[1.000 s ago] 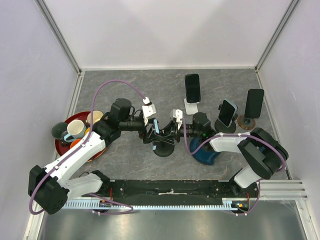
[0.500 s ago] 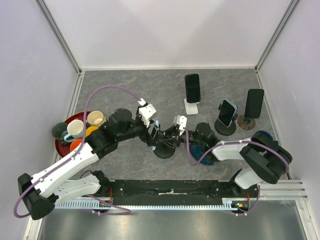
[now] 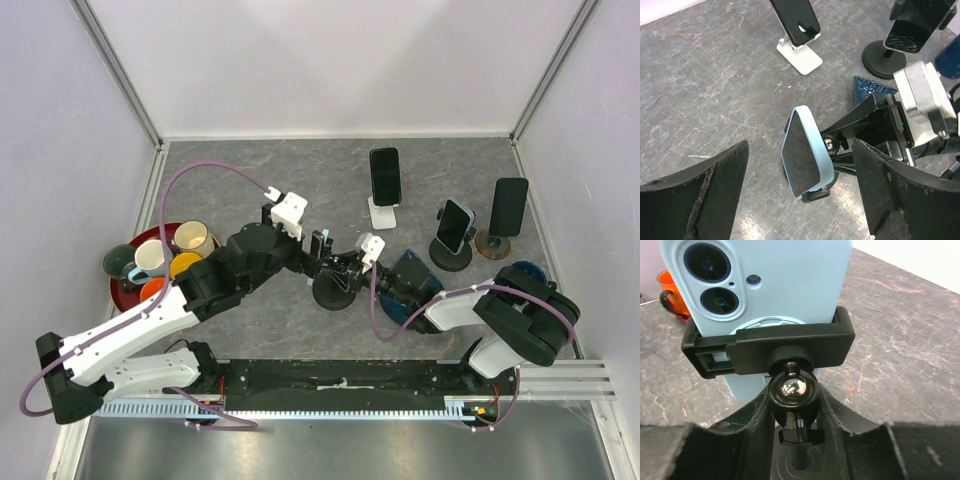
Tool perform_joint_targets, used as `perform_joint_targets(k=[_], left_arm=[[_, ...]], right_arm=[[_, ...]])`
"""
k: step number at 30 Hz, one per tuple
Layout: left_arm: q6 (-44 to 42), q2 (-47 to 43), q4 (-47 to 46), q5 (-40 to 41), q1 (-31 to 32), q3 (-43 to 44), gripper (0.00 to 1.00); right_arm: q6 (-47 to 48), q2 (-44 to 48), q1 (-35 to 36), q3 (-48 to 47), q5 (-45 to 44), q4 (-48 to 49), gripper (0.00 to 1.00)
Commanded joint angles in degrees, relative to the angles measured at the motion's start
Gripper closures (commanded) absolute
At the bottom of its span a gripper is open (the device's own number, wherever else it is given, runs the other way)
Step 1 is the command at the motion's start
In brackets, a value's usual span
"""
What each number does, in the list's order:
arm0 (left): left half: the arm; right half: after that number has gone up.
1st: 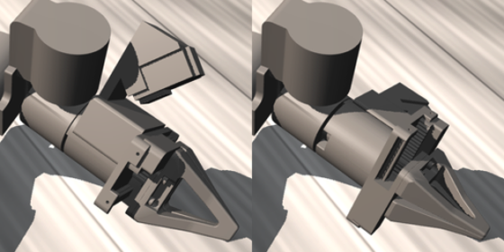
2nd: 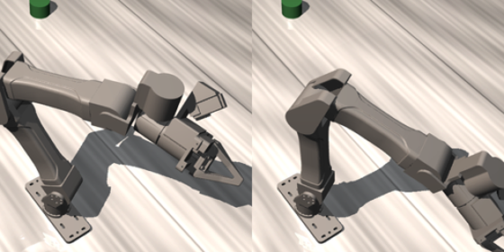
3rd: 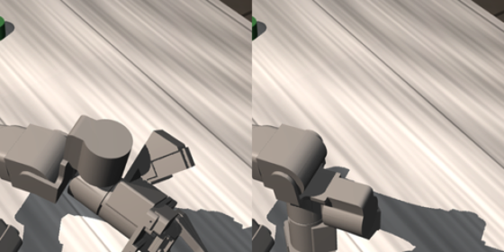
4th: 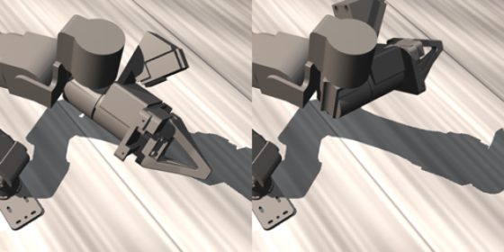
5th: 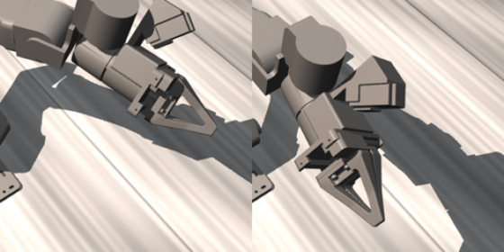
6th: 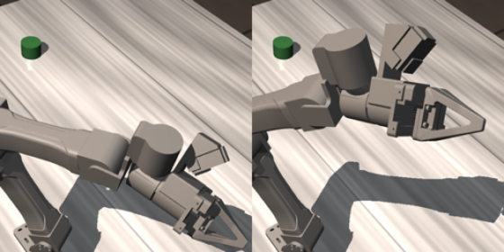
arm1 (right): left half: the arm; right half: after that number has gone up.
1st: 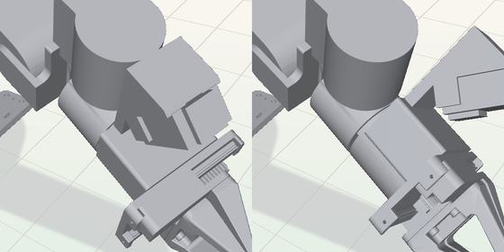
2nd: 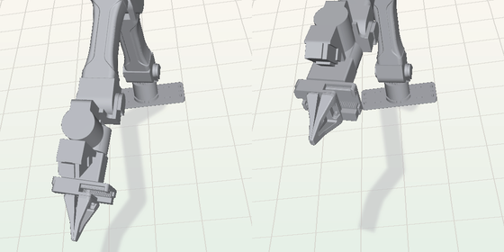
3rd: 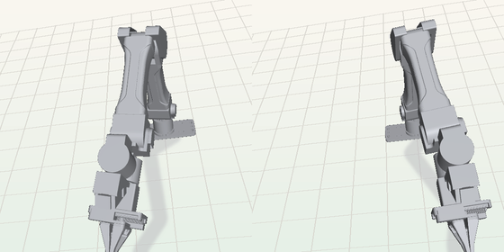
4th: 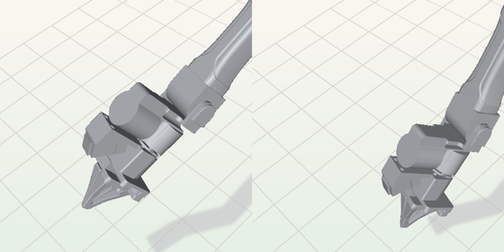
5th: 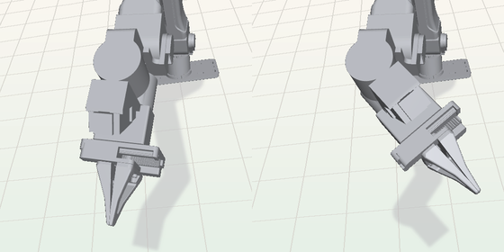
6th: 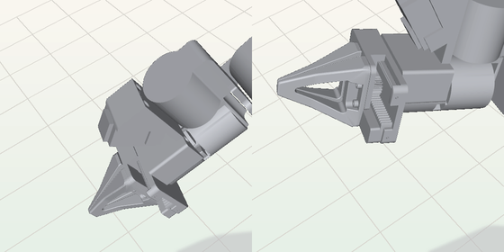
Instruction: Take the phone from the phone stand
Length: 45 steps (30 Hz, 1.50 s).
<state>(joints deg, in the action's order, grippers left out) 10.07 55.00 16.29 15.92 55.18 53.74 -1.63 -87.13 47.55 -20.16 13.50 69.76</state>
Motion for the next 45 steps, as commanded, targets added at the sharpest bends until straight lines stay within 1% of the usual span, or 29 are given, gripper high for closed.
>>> perform_joint_targets(k=[1, 2, 5, 7, 8, 10, 14, 15, 19, 25, 35, 37, 40, 43, 45], left_arm=[[4.6, 4.0, 0.9, 11.4, 3.4, 4.7, 0.09], [4.8, 5.7, 1.5, 13.8, 4.1, 5.8, 0.10], [6.2, 8.5, 1.7, 17.2, 6.4, 6.8, 0.12], [7.4, 10.2, 1.7, 18.4, 7.1, 7.7, 0.16], [7.9, 11.0, 2.2, 20.3, 7.7, 8.1, 0.18], [9.1, 13.6, 3.8, 22.3, 8.5, 9.7, 0.22], [10.6, 16.8, 6.6, 29.3, 10.3, 11.7, 0.26], [10.8, 17.0, 6.8, 29.6, 10.4, 11.7, 0.28], [11.4, 17.6, 6.8, 29.4, 10.4, 11.4, 0.39], [13.0, 19.1, 8.0, 28.1, 10.4, 10.9, 0.49], [14.0, 21.1, 9.2, 27.8, 9.9, 11.0, 0.53], [14.1, 20.9, 9.3, 28.1, 9.7, 11.0, 0.57], [14.1, 20.4, 8.9, 29.1, 9.6, 11.0, 0.59], [14.1, 19.6, 8.0, 29.4, 9.6, 10.6, 0.59], [14.1, 19.3, 7.4, 29.5, 9.6, 10.3, 0.55]], right_arm=[[3.5, -0.8, 1.2, 1.4, -9.3, 4.2, 1.00], [3.9, -0.7, 1.6, 1.4, -10.1, 4.0, 1.00], [5.1, -1.0, 2.8, 1.4, -12.3, 3.6, 1.00], [5.8, -1.2, 3.9, 1.3, -13.1, 3.4, 1.00], [6.0, -1.5, 4.1, 1.2, -13.1, 3.2, 1.00], [6.3, -1.6, 4.9, 1.1, -15.5, 3.2, 1.00], [6.8, -1.7, 5.6, 1.1, -17.4, 3.2, 1.00], [6.8, -1.7, 5.7, 1.0, -17.4, 2.9, 1.00], [6.6, -2.2, 6.0, 0.7, -17.4, 2.8, 1.00], [6.5, -2.4, 6.1, 0.5, -17.5, 2.8, 1.00], [6.5, -2.6, 6.2, 0.2, -16.1, 2.3, 1.00], [6.5, -2.7, 6.3, 0.1, -16.0, 2.2, 1.00], [6.6, -2.9, 6.4, 0.0, -16.1, 2.1, 1.00], [6.8, -3.0, 6.4, -0.1, -15.9, 1.6, 1.00], [6.8, -3.1, 6.5, -0.2, -15.8, 1.5, 1.00]])
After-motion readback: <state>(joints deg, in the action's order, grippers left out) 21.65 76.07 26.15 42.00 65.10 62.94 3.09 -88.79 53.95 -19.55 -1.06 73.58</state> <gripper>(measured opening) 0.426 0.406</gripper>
